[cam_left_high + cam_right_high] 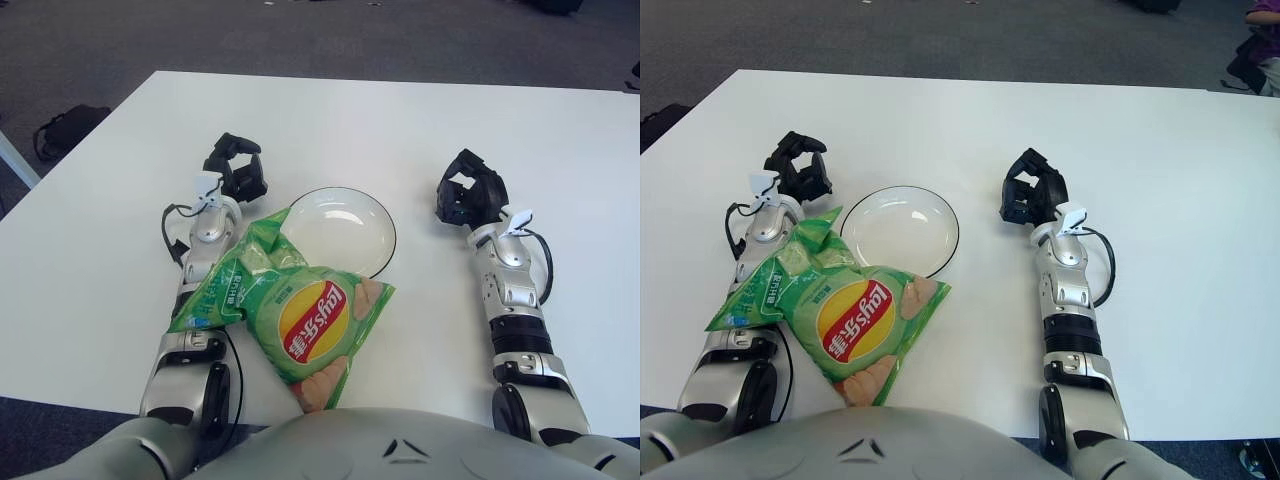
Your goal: Put the snack into the plate.
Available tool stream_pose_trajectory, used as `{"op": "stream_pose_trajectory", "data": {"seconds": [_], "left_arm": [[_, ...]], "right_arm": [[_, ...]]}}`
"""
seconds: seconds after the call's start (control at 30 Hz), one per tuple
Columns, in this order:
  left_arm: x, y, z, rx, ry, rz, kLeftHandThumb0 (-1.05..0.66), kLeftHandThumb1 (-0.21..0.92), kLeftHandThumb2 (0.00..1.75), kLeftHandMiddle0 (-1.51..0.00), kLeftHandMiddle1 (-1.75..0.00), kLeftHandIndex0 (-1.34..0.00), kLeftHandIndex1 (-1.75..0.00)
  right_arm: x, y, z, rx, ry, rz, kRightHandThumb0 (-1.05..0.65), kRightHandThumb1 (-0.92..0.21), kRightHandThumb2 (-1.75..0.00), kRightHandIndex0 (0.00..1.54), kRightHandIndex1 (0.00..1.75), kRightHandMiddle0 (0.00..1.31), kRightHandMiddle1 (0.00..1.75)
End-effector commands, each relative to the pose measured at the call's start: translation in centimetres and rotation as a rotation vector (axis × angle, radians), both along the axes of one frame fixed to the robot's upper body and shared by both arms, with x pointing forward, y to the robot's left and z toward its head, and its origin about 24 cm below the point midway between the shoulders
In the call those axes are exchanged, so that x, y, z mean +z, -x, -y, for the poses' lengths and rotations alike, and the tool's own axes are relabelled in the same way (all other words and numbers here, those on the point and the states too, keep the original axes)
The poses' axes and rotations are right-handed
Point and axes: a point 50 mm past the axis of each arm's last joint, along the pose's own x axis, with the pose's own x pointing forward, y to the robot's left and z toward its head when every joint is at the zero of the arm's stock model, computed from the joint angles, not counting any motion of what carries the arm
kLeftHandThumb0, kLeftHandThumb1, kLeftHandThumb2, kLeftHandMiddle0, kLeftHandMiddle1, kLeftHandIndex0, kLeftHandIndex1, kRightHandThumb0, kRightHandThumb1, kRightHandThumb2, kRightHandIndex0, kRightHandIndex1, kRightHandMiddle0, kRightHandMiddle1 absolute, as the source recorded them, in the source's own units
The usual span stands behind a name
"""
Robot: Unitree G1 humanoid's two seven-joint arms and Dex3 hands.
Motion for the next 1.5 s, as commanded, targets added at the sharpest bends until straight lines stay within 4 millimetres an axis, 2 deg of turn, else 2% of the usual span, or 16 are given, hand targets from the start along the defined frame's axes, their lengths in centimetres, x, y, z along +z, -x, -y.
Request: {"op": "stream_pose_trajectory", "data": {"seconds": [0.0, 0.17, 0.23, 0.33, 0.57, 0.73, 0.93, 1.1, 1.27, 1.33, 1.47], "left_arm": [[0.4, -0.3, -0.3, 0.020, -0.003, 0.016, -0.43, 0.49, 1.10, -1.17, -1.75, -0.48, -1.75], [0.3, -0.4, -0.3, 0.020, -0.005, 0.010, -0.43, 0.49, 1.10, -1.17, -1.75, -0.48, -1.75], [0.2, -0.4, -0.3, 0.022, -0.005, 0.008, -0.43, 0.49, 1.10, -1.17, -1.75, -0.48, -1.75], [0.2, -0.5, -0.3, 0.024, -0.003, 0.005, -0.43, 0.48, 1.11, -1.17, -1.75, -0.48, -1.75], [0.1, -0.6, -0.4, 0.021, 0.009, 0.000, -0.43, 0.47, 1.12, -1.17, -1.75, -0.49, -1.75], [0.0, -0.6, -0.3, 0.018, 0.017, 0.000, -0.43, 0.46, 1.13, -1.17, -1.75, -0.50, -1.75], [0.0, -0.7, -0.3, 0.019, 0.022, -0.002, -0.44, 0.45, 1.14, -1.17, -1.75, -0.50, -1.75], [-0.1, -0.7, -0.3, 0.019, 0.023, -0.006, -0.44, 0.45, 1.15, -1.17, -1.75, -0.51, -1.75], [-0.2, -0.7, -0.2, 0.015, 0.028, -0.010, -0.44, 0.45, 1.15, -1.17, -1.75, -0.51, -1.75], [-0.3, -0.8, -0.2, 0.013, 0.029, -0.012, -0.44, 0.45, 1.15, -1.17, -1.75, -0.51, -1.75], [-0.3, -0.9, -0.1, 0.009, 0.038, -0.011, -0.44, 0.45, 1.15, -1.17, -1.75, -0.51, -1.75]], "right_arm": [[-0.2, 0.6, -0.4, 0.001, 0.061, -0.021, -0.08, -0.34, -1.30, 0.68, 1.75, 0.38, 1.73], [1.7, 0.1, -1.3, 0.041, 0.119, 0.022, -0.02, -0.37, -1.26, 0.62, 1.73, 0.31, 1.74], [2.2, 0.0, -1.8, 0.060, 0.125, 0.035, -0.01, -0.41, -1.22, 0.50, 1.74, 0.36, 1.75], [3.0, -0.2, -2.4, 0.085, 0.143, 0.062, -0.01, -0.44, -1.18, 0.43, 1.74, 0.37, 1.75], [5.8, 0.0, -3.7, 0.129, 0.281, 0.151, -0.01, -0.50, -1.10, 0.37, 1.74, 0.35, 1.75], [6.7, 0.2, -4.3, 0.156, 0.351, 0.191, -0.01, -0.57, -1.01, 0.33, 1.73, 0.31, 1.74], [8.0, 0.4, -5.7, 0.217, 0.411, 0.253, -0.01, -0.61, -0.94, 0.33, 1.70, 0.31, 1.70], [9.0, 1.4, -7.7, 0.309, 0.459, 0.333, -0.01, -0.63, -0.89, 0.33, 1.67, 0.32, 1.68], [9.7, 1.9, -8.5, 0.343, 0.592, 0.451, -0.01, -0.69, -0.78, 0.43, 1.59, 0.21, 1.67], [10.0, 2.0, -8.9, 0.377, 0.671, 0.516, -0.01, -0.71, -0.77, 0.44, 1.58, 0.20, 1.67], [10.6, 2.1, -9.7, 0.497, 0.714, 0.584, -0.01, -0.83, -0.58, 0.40, 1.57, 0.15, 1.64]]}}
